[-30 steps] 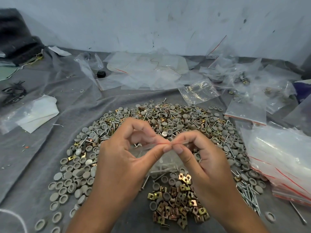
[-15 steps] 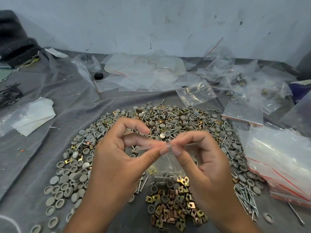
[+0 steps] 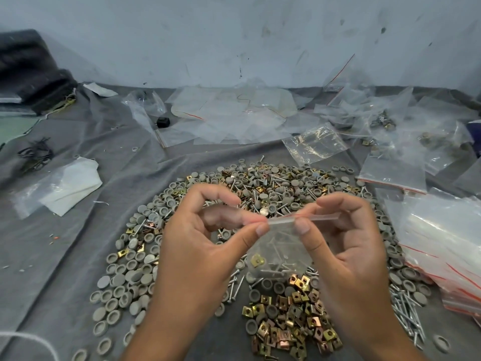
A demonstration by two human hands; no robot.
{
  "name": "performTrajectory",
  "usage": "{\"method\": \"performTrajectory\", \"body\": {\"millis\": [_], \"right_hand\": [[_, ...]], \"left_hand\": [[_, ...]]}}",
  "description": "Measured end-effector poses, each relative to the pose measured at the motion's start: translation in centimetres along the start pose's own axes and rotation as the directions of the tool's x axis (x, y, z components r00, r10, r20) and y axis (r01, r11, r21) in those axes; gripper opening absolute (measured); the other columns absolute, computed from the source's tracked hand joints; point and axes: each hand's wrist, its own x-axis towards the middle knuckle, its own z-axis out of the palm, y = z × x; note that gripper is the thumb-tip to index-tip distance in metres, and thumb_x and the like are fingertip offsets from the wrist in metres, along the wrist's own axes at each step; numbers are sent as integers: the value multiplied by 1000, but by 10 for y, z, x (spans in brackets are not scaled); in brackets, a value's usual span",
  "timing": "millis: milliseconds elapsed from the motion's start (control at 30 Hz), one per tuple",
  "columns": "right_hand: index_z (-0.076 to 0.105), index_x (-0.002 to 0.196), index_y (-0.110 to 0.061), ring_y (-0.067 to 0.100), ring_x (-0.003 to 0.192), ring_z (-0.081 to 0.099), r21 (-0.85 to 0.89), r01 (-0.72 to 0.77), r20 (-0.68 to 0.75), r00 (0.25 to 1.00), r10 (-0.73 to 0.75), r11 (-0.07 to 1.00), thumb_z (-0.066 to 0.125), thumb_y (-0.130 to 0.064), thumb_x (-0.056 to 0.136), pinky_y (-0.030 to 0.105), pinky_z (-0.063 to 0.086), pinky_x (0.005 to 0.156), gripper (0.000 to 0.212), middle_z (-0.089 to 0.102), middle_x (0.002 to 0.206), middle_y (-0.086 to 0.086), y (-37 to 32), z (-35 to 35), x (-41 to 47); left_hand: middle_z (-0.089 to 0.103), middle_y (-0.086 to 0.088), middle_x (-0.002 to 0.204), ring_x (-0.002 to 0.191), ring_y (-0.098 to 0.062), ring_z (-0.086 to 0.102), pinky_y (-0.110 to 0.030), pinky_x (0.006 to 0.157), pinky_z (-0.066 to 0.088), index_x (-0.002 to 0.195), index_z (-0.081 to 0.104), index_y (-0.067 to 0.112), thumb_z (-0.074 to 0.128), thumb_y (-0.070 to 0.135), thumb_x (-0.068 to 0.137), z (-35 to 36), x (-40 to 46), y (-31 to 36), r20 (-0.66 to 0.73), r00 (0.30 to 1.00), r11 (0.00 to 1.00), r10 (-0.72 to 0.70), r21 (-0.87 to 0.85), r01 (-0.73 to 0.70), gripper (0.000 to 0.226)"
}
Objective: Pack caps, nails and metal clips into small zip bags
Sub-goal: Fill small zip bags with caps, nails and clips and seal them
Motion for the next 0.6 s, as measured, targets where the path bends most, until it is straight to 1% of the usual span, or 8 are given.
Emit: {"method": "performTrajectory", "body": {"millis": [67,133,233,300,433,467,533,600], "right_hand": [[59,112,-35,18,97,70,19,-1,-5,1000,1,1000,72,-22,89,22,59,74,29,71,105,4,0,0,-1],[59,116,-35,20,99,71,5,-6,19,1000,6,1000,79,-23,87,24,61,74,38,71,108,5,-2,1,-1],[58,120,-35,24,99,73,-22,-12,50,999,13,1000,81,-21,83,27,61,80,46,74,105,6,-3,2,-2],[57,120,-33,26,98,74,-17,-16,58,998,17,1000,80,-19,83,28,60,82,46,75,101,8,-3,3,-2],[56,122,-31,21,93,75,-17,3,76,997,-2,1000,79,-15,85,23,59,77,46,75,98,6,-4,3,-2],[56,122,-31,20,91,75,-13,3,73,997,-2,1000,79,-14,85,22,59,75,46,75,97,6,-4,3,-1],[56,122,-31,18,88,75,-20,7,75,997,-6,1000,79,-13,85,20,59,73,47,75,97,5,-4,2,0],[56,122,-29,17,86,75,-13,10,91,996,-8,1000,79,-13,85,20,59,70,46,74,96,5,-4,2,0]], "left_hand": [[78,-1,87,83,-18,75,-24,67,58,97,57,32,85,21,76,-1,0,0,-7,1000,1000,19,20,-19,36],[77,-1,90,86,-20,75,-28,71,58,99,57,33,85,24,78,-2,-1,-1,-17,999,999,33,36,-33,36],[77,-1,94,88,-22,74,-25,74,56,104,58,34,83,26,78,0,-1,0,6,999,999,38,25,-38,37],[77,2,98,91,-21,74,-25,77,54,108,57,35,83,33,77,1,-1,1,38,998,997,41,65,-43,40],[77,4,95,91,-21,74,-54,80,53,109,57,38,82,36,78,4,-3,1,68,997,995,26,92,-32,40],[77,4,94,91,-22,74,-58,81,53,109,57,38,82,36,78,4,-3,1,72,997,995,24,93,-31,40],[77,2,94,92,-24,73,-60,80,54,108,57,38,80,36,79,4,-3,2,93,995,995,21,97,-30,37],[76,1,95,93,-25,73,-56,78,57,105,55,38,78,38,81,3,-3,2,120,993,994,17,105,-30,33]]}}
